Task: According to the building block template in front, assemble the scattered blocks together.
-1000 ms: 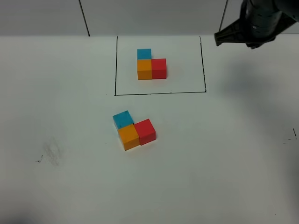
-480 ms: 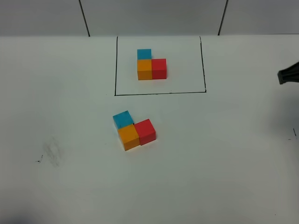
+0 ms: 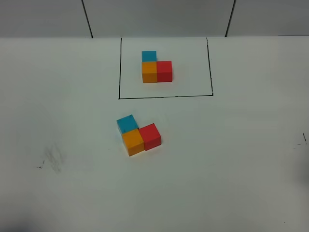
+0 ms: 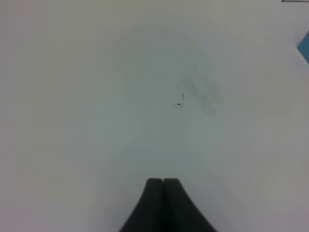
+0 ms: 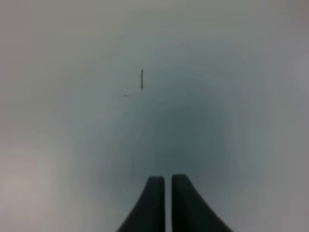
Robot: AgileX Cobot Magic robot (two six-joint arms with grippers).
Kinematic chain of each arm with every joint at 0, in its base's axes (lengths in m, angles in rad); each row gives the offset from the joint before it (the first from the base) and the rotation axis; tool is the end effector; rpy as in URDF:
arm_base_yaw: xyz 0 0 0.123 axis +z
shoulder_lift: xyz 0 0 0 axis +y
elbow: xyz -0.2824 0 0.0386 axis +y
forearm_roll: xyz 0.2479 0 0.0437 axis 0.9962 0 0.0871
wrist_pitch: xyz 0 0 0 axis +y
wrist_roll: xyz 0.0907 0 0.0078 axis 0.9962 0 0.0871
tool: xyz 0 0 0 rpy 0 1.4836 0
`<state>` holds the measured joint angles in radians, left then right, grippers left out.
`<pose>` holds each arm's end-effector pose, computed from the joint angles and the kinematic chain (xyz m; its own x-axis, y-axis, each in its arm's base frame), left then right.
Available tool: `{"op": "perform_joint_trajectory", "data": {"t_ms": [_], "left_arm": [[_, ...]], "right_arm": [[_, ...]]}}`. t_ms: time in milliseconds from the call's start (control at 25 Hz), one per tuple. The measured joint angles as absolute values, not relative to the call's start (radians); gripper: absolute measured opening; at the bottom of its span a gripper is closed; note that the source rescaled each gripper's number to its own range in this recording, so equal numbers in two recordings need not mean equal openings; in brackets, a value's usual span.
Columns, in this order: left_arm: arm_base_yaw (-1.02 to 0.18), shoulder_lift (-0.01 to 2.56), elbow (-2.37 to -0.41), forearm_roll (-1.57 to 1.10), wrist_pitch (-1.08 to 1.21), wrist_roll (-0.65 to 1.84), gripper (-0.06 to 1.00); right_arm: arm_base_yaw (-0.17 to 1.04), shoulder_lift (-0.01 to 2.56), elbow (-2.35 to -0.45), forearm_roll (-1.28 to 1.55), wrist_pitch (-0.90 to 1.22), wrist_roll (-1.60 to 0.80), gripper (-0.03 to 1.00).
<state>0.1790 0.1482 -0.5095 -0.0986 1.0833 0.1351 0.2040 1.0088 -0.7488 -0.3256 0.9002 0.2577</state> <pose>0.0171 -0.0050 0.2776 -0.5893 -0.0168 -0.8078 -0.0563 0.9982 0.0203 0.1779 0.0135 0.2847 -0.8504 -0.1256 -0.5109 -0.0301 0.9811 -0.1912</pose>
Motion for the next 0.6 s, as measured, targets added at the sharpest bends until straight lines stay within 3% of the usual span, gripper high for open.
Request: {"op": "perform_joint_trajectory", "data": {"t_ms": [600], "left_arm": [[0.179, 0.148, -0.510, -0.099, 1.083, 0.135, 0.00]], "right_arm": [[0.204, 0.545, -0.523, -0.211, 0.956, 0.257, 0.00]]}}
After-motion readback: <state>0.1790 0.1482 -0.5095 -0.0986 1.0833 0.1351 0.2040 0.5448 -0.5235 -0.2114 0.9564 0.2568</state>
